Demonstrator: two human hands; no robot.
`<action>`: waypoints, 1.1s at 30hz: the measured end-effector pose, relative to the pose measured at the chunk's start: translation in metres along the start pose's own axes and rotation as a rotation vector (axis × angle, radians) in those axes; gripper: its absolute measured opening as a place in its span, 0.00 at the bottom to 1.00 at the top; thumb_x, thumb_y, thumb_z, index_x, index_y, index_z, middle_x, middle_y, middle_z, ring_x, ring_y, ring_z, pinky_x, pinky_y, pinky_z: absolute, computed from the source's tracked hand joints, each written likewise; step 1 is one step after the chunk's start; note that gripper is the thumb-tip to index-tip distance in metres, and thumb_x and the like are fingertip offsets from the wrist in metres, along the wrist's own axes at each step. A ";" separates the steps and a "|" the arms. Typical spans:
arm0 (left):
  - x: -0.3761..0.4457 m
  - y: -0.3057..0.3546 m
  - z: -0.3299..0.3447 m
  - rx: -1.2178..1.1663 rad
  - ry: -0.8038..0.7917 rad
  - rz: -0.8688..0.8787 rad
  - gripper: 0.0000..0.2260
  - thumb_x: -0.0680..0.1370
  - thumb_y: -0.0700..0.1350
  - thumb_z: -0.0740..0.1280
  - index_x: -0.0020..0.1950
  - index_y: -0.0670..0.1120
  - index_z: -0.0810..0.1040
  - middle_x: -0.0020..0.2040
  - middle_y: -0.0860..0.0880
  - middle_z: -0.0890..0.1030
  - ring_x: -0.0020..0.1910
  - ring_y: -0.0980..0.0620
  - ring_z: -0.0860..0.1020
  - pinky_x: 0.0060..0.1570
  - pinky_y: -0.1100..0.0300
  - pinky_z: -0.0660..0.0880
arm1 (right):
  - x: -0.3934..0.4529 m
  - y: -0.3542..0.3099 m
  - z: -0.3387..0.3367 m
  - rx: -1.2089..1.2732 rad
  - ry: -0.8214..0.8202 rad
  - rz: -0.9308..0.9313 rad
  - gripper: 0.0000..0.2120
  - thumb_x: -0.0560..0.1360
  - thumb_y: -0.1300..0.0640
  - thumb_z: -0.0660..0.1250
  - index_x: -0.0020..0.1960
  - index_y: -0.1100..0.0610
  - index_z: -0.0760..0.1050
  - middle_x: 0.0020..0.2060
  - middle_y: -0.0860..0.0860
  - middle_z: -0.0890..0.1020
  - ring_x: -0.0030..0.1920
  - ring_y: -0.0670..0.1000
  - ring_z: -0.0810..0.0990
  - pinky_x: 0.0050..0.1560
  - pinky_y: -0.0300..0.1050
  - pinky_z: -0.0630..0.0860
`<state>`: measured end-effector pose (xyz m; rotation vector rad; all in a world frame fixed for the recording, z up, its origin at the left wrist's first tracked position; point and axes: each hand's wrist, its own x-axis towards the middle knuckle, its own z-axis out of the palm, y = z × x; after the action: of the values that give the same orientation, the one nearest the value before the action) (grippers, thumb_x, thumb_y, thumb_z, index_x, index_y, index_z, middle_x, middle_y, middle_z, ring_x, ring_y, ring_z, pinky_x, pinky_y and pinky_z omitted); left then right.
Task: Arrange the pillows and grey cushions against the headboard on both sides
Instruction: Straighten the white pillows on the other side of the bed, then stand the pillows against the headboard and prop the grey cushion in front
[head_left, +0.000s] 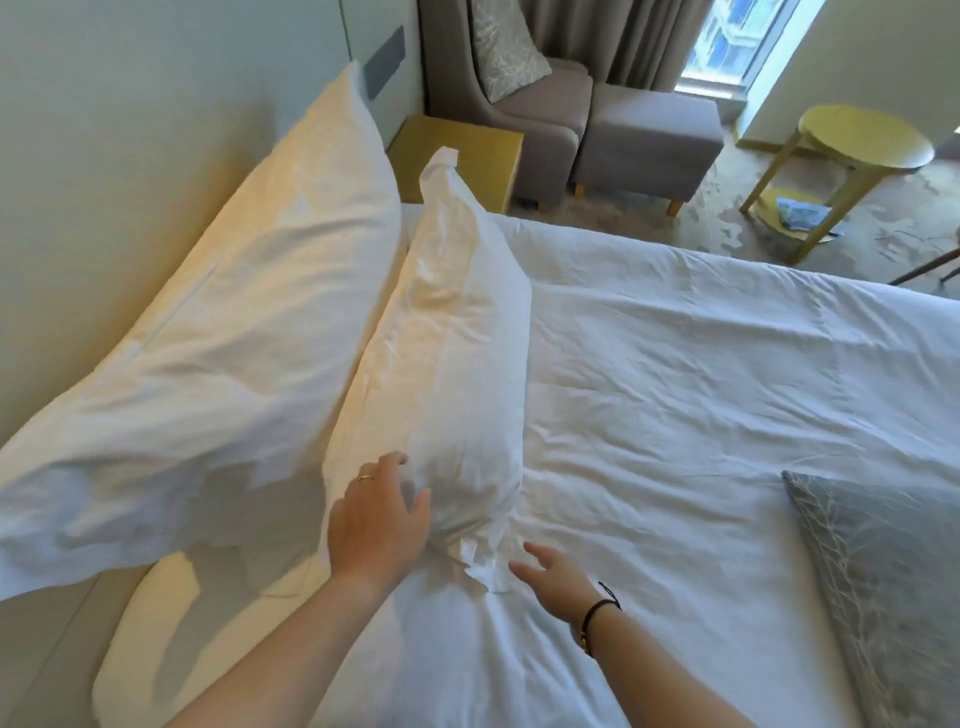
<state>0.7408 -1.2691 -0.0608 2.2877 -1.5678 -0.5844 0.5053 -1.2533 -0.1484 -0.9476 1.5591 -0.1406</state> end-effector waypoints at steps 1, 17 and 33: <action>-0.005 0.017 0.010 -0.033 -0.107 0.005 0.14 0.75 0.56 0.64 0.58 0.55 0.74 0.49 0.54 0.77 0.50 0.49 0.78 0.44 0.54 0.73 | -0.002 0.018 -0.012 0.031 0.019 0.028 0.30 0.76 0.46 0.69 0.75 0.51 0.65 0.73 0.50 0.68 0.71 0.51 0.68 0.66 0.46 0.68; -0.088 0.219 0.197 0.287 -0.644 0.409 0.10 0.75 0.59 0.61 0.55 0.61 0.75 0.52 0.61 0.75 0.49 0.59 0.75 0.44 0.56 0.73 | -0.086 0.357 -0.285 -0.065 0.856 0.587 0.45 0.70 0.48 0.72 0.78 0.50 0.50 0.79 0.55 0.52 0.76 0.57 0.58 0.71 0.54 0.63; -0.098 0.244 0.265 0.409 -0.815 0.400 0.09 0.76 0.55 0.65 0.56 0.58 0.75 0.54 0.56 0.77 0.52 0.55 0.75 0.49 0.56 0.71 | -0.053 0.409 -0.300 -0.110 0.936 0.524 0.38 0.72 0.66 0.64 0.78 0.50 0.56 0.69 0.57 0.65 0.66 0.62 0.71 0.61 0.52 0.72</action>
<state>0.3809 -1.2702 -0.1622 1.9709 -2.6451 -1.2781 0.0426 -1.0771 -0.2712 -0.5227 2.6520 -0.1325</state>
